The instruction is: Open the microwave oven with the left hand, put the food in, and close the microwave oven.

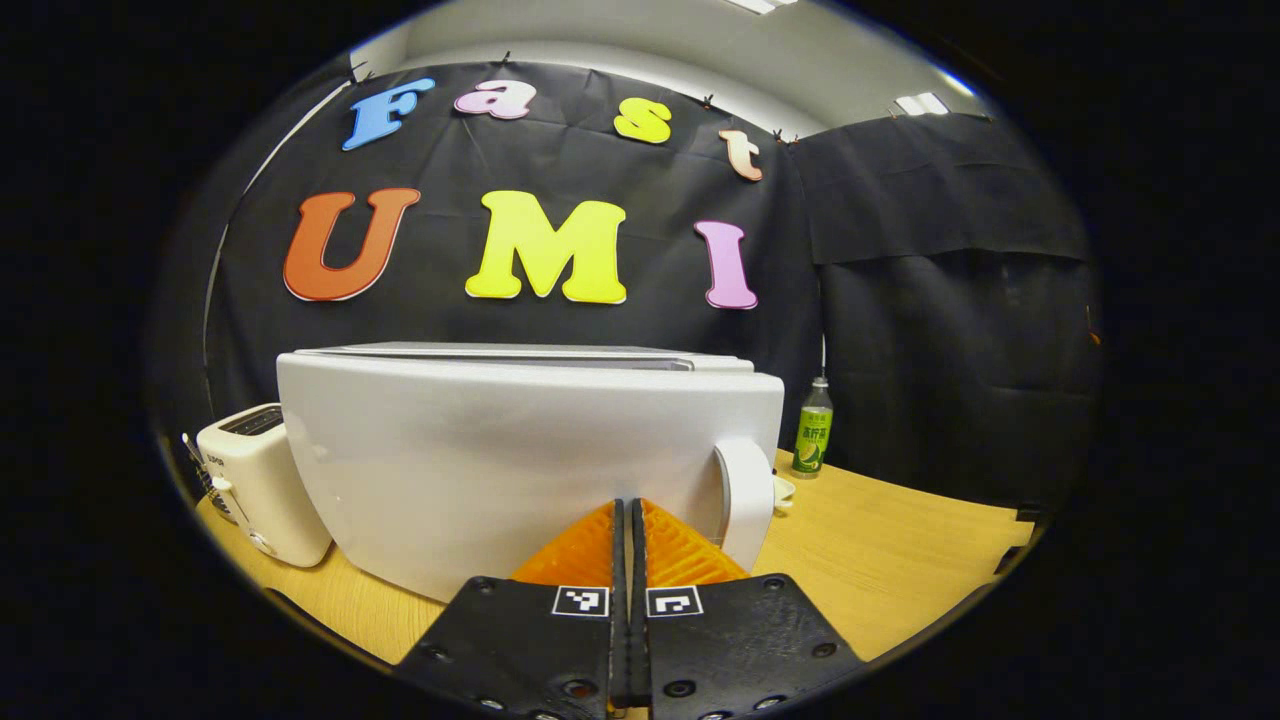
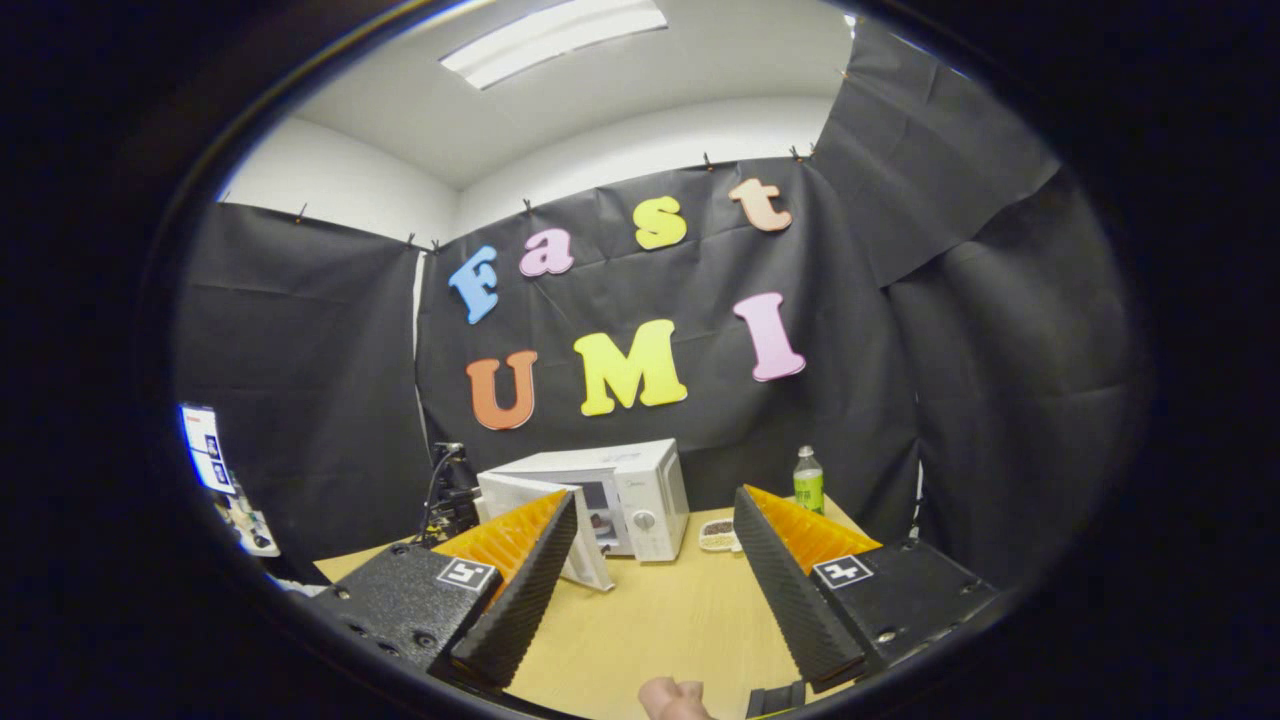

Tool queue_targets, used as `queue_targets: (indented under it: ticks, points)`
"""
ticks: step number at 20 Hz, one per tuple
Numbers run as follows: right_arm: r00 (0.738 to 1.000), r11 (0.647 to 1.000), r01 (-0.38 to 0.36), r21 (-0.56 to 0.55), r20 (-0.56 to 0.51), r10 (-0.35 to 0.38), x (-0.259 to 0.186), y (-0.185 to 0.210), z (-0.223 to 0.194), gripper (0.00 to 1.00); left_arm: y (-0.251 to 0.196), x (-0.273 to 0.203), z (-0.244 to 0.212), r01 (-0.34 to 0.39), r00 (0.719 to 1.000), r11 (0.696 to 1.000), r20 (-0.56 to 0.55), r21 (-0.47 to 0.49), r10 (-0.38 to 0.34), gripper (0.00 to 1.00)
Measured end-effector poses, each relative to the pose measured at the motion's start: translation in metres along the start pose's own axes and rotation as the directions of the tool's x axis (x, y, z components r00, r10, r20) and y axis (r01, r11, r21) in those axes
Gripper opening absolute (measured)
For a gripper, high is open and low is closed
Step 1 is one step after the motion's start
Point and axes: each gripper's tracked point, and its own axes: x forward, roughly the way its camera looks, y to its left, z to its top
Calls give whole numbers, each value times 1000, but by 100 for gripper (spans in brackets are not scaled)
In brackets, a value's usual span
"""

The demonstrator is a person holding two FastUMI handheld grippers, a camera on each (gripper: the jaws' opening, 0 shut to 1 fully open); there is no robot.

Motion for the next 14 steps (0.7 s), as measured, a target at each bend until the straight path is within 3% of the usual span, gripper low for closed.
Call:
queue_targets:
  ticks: [1,3,4,5,6,7,8,9,11,12,13,14]
  points:
    - [1000,1000,0,6,-1,0,0,-2,-2,91,-4,9,2,-9,1000,1000,-5,-11,9,0]
    - [1000,1000,4,14,-9,-4,1,-6,-5,91,-6,28,5,-41,999,999,-22,-16,41,0]
    - [1000,1000,12,12,-21,-12,2,-9,-7,100,-6,35,6,-61,998,998,-28,-22,60,0]
    - [999,1000,19,8,-30,-19,2,-12,-9,90,-6,44,5,-78,996,997,-40,-29,77,0]
    - [999,1000,20,3,-33,-20,2,-13,-9,100,-6,53,5,-97,994,995,-45,-32,96,0]
    - [999,1000,22,-1,-30,-22,2,-12,-7,100,-3,61,5,-122,992,992,-50,-30,120,0]
    - [999,1000,24,-6,-30,-24,4,-13,-6,91,-1,68,4,-147,988,989,-56,-22,146,0]
    - [999,1000,26,-7,-31,-27,5,-15,-7,100,3,75,3,-175,982,984,-68,-14,174,0]
    - [999,1000,27,-11,-39,-27,7,-16,-11,100,6,85,5,-212,975,977,-68,-10,211,0]
    - [998,999,30,-13,-46,-30,9,-17,-13,90,6,87,4,-218,974,976,-69,-29,216,0]
    - [998,999,34,-17,-56,-34,9,-20,-18,91,3,86,7,-215,976,976,-52,-40,213,0]
    - [997,999,37,-17,-61,-38,9,-21,-20,100,3,85,3,-213,975,976,-71,-44,210,0]
